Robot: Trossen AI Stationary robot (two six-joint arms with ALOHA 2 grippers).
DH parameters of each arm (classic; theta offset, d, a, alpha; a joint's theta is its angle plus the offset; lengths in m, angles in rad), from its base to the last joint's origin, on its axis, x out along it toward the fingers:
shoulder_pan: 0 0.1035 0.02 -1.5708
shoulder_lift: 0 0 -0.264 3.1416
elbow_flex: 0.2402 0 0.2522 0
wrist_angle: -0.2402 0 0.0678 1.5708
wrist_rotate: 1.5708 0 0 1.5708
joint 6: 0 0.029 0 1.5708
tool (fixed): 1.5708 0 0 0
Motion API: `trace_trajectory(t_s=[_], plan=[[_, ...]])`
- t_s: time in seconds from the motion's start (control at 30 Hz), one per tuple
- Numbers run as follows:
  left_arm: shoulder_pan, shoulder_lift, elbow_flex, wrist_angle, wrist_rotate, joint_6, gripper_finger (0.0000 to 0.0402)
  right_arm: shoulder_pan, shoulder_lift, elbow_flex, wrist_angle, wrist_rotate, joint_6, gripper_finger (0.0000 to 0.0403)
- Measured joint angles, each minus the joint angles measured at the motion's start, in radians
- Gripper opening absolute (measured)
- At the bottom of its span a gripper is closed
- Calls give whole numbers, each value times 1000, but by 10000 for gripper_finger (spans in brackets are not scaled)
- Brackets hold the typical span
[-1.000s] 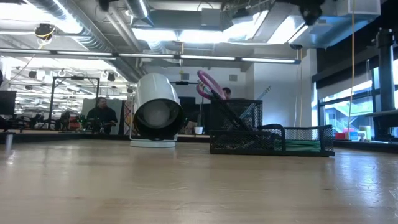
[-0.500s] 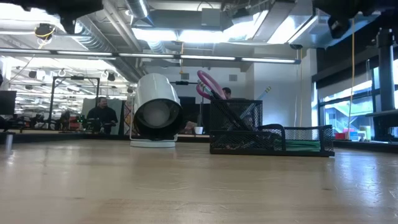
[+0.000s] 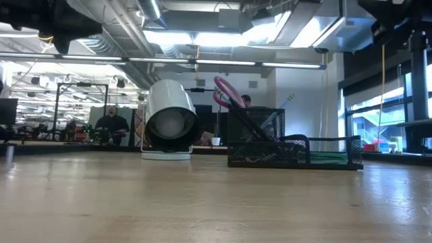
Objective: Pick and place office supplies into organizer
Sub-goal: Return to Home Position
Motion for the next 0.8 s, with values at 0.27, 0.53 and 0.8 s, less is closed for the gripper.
trace_trajectory(t_s=[0.27,0.53,0.8], plan=[[0,-8,-7,-16,-15,-31,45,0,-44,-69,3,38,-21,157],[1,-8,-164,112,-50,-50,44,0,-45,-132,73,61,-22,157],[0,-8,-249,203,-56,-81,43,0,-45,-204,179,61,-48,157]])
